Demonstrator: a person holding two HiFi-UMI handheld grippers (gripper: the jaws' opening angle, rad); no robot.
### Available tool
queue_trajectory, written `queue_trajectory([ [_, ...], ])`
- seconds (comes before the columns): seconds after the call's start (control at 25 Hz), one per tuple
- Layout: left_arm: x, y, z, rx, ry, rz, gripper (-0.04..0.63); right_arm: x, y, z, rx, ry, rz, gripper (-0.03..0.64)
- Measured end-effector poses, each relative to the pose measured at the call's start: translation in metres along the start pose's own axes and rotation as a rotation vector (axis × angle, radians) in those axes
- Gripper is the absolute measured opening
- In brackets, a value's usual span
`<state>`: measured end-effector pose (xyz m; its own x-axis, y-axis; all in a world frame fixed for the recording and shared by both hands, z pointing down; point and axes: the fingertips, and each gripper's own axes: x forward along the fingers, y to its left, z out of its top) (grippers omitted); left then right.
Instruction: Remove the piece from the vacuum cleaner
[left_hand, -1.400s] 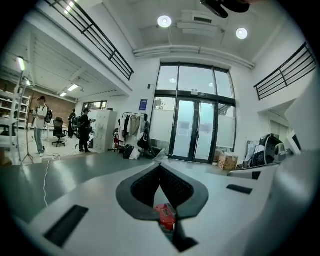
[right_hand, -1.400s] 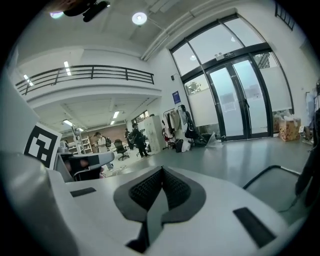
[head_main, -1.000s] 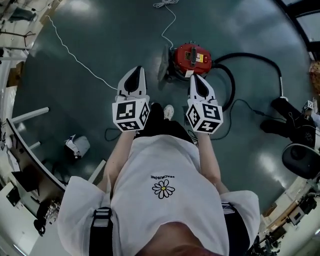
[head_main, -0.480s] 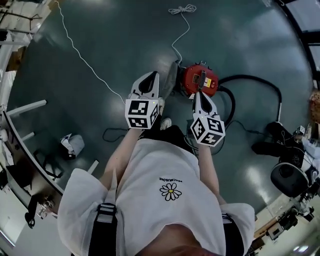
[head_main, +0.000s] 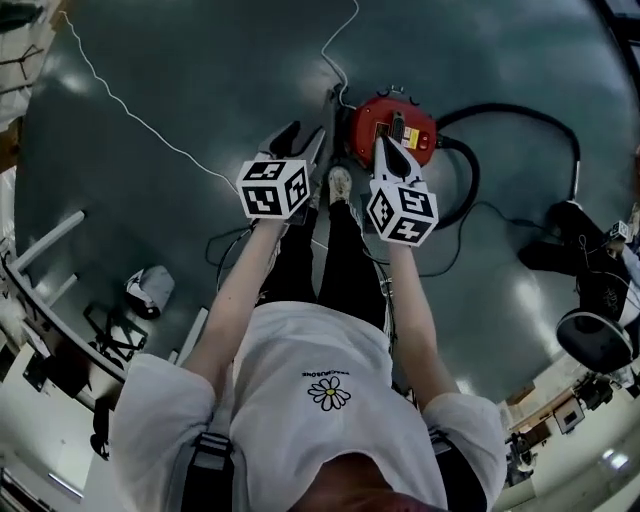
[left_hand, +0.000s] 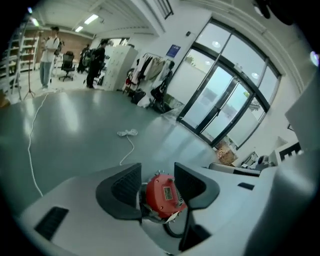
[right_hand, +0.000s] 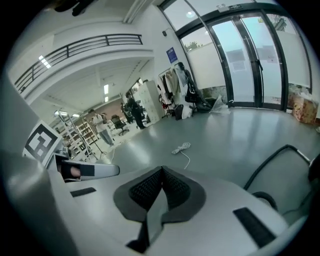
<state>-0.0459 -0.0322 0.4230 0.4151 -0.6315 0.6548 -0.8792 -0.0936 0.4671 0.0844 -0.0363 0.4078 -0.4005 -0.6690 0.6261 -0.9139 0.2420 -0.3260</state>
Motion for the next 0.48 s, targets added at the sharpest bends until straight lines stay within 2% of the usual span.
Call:
queue_trajectory([
  [0.08, 0.047, 0.016, -0.028, -0.057, 0.082, 0.012, 0.198, 0.036, -0.032, -0.024, -0.018, 0.064, -0.030, 0.012],
  [0.16, 0.090, 0.032, -0.054, -0.078, 0.143, 0.038, 0.198, 0.070, -0.060, -0.048, -0.025, 0.122, -0.045, 0.012],
  [0.32, 0.145, 0.062, -0.100, -0.069, 0.221, 0.124, 0.198, 0.117, -0.089, -0.103, -0.022, 0.259, -0.026, 0.012],
  [0.48, 0.176, 0.086, -0.136, -0.050, 0.302, 0.154, 0.198, 0.156, -0.089, -0.134, -0.051, 0.358, -0.003, 0.012],
])
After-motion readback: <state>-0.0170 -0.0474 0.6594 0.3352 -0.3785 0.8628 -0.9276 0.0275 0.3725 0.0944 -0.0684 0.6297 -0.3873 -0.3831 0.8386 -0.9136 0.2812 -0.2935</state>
